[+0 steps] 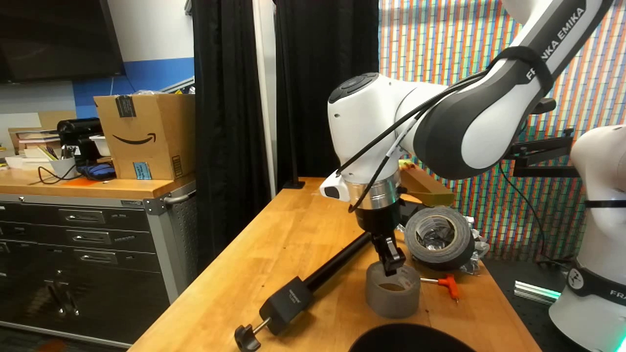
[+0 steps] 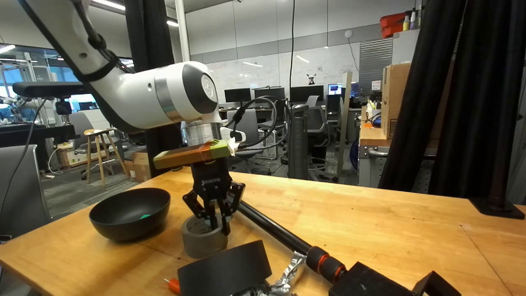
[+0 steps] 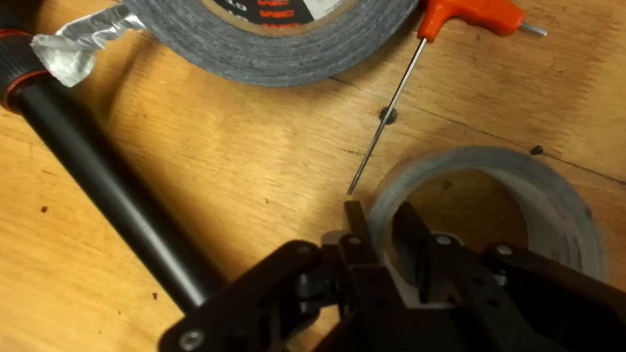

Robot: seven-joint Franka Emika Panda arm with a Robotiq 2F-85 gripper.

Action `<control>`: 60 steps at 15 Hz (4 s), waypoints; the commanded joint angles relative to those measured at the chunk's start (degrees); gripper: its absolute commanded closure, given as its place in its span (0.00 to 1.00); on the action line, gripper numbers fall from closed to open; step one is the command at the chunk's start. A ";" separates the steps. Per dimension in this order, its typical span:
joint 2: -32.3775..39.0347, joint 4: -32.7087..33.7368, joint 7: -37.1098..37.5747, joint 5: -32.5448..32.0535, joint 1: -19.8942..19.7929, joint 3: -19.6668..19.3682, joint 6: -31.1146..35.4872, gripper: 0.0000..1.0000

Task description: Move the brown tape to the right

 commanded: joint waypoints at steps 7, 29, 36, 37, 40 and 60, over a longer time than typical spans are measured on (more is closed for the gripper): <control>-3.20 0.03 -2.93 -0.57 -0.88 -1.94 -0.96 0.96; 7.04 23.30 -18.53 -4.35 -9.90 -11.99 -5.31 0.96; 16.42 29.48 -24.43 -2.69 -13.07 -13.42 -3.68 0.96; 17.59 30.04 -24.92 -2.36 -13.39 -13.31 -3.23 0.96; 20.56 31.75 -26.12 -1.24 -13.90 -12.85 -2.90 0.96; 23.60 33.02 -27.01 -1.20 -13.67 -12.51 -2.76 0.87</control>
